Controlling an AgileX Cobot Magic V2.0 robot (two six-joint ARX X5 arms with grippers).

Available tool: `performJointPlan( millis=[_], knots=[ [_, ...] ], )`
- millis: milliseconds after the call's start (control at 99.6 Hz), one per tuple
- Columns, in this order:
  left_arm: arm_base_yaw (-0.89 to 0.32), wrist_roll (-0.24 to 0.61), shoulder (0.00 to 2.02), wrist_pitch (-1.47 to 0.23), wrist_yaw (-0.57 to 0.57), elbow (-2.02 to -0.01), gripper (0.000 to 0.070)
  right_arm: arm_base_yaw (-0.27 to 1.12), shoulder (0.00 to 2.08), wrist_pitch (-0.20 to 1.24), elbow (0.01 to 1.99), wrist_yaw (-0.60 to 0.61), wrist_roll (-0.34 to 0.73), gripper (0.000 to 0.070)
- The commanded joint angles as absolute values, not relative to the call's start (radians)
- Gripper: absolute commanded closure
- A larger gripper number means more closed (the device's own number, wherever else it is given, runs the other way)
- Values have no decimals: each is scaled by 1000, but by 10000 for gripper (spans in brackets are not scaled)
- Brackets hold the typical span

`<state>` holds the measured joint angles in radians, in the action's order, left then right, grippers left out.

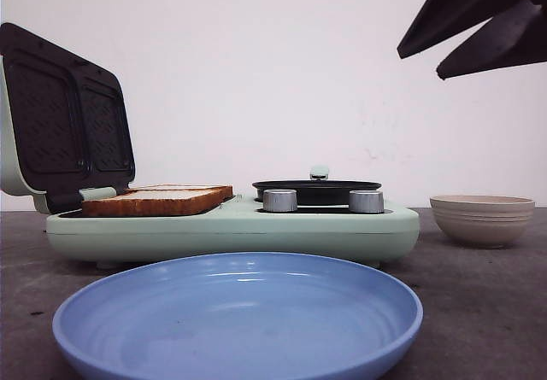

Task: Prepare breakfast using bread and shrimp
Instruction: 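Raise the right gripper away and hold it above the bowl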

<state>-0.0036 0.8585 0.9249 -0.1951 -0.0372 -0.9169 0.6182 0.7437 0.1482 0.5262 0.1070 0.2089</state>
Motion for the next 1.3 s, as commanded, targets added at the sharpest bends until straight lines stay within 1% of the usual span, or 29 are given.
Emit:
performJointPlan(
  millis=[0,171,392,532,954,1044,1125,1215,1285],
  knots=[
    [6,909,938,-187,-57,-929,304,626,749,127,529,117,194,398],
    [17,946,954,-191,-89,-929,305,626,750,97,529,157,194,398],
    [17,978,1010,-186,-90,-929,305,626,750,97,529,167,194,398],
    [23,985,1051,-173,-89,-929,305,626,750,98,529,184,194,398],
    [27,989,1141,-138,-97,-929,306,626,750,105,529,184,191,398],
    [27,1002,1152,-133,-97,-929,308,626,750,105,529,184,189,398],
    [27,1005,1163,-133,-97,-929,327,626,750,105,529,184,189,398],
    [27,1007,1177,-132,-97,-929,401,626,750,105,529,184,190,398],
    [27,1015,1187,-132,-98,-929,404,626,750,105,529,184,190,398]
  ],
)
